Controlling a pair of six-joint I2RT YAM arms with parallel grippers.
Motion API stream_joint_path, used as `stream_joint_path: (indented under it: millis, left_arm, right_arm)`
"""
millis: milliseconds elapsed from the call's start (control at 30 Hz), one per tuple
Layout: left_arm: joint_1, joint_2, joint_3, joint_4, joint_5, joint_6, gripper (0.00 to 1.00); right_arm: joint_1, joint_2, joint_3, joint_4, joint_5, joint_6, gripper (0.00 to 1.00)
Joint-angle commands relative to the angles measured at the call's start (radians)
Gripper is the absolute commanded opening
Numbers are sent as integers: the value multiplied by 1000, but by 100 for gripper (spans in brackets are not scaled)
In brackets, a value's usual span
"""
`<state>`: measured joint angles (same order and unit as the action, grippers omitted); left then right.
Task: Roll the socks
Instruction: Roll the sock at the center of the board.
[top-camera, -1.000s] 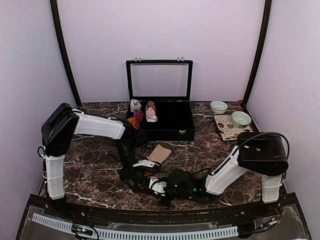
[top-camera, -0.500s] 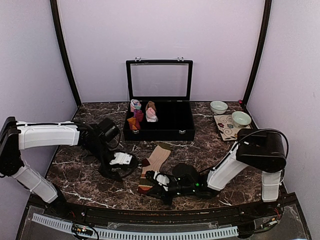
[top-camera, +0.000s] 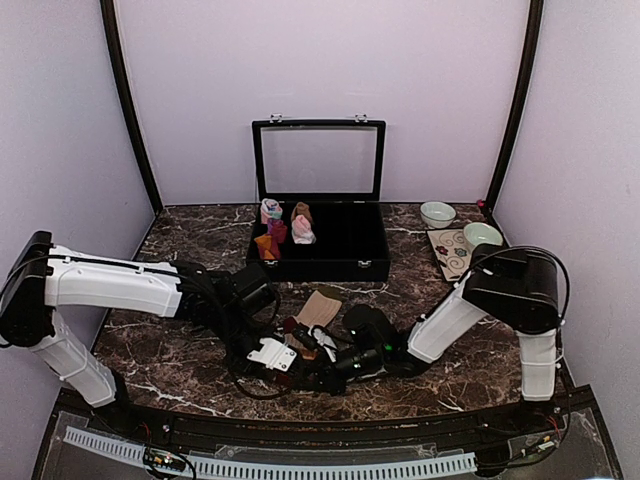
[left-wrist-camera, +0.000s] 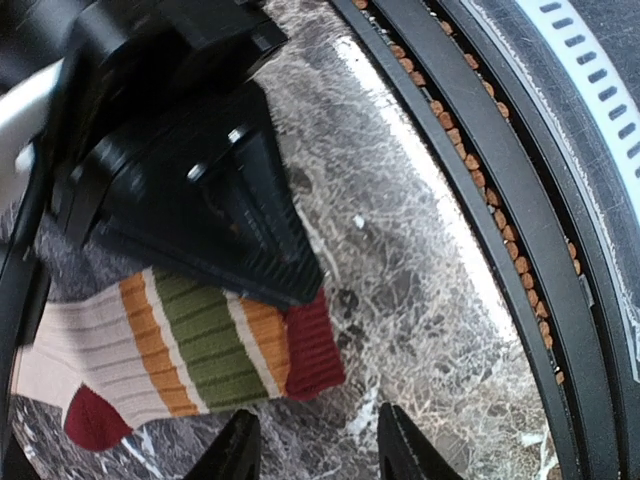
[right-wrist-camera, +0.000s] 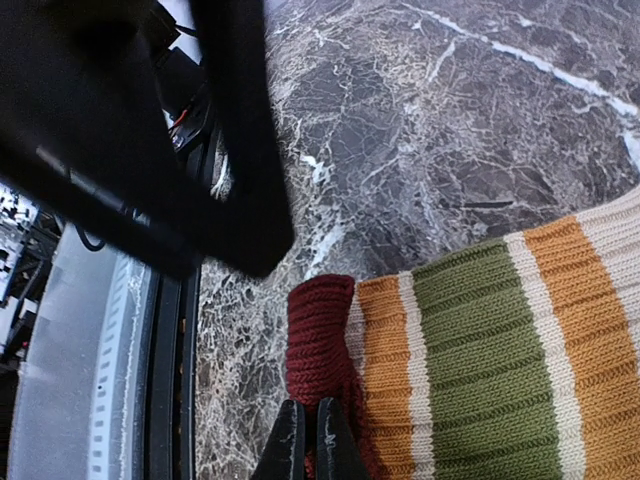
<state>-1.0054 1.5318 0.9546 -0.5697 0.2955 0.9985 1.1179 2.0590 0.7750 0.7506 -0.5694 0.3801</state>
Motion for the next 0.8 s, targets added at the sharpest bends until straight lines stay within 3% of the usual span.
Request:
stream_joint_path:
  millis: [0, 100, 400, 633, 767]
  left_arm:
    - [-29, 30, 1, 29, -36, -23, 36]
    - [-29, 43, -21, 71, -71, -22, 31]
    - [-30, 47, -58, 131, -80, -22, 29]
    - [-77, 10, -27, 45, -18, -50, 37]
    - [-102, 23, -66, 78, -44, -55, 36]
  right_arm:
    - [-32, 111, -42, -355, -9, 102, 0]
    - [-40, 115, -39, -359, -14, 112, 0]
    - [-53, 109, -34, -383, -20, 102, 0]
    - [-59, 109, -38, -396, -23, 94, 0]
    - [-64, 106, -39, -398, -24, 93, 0]
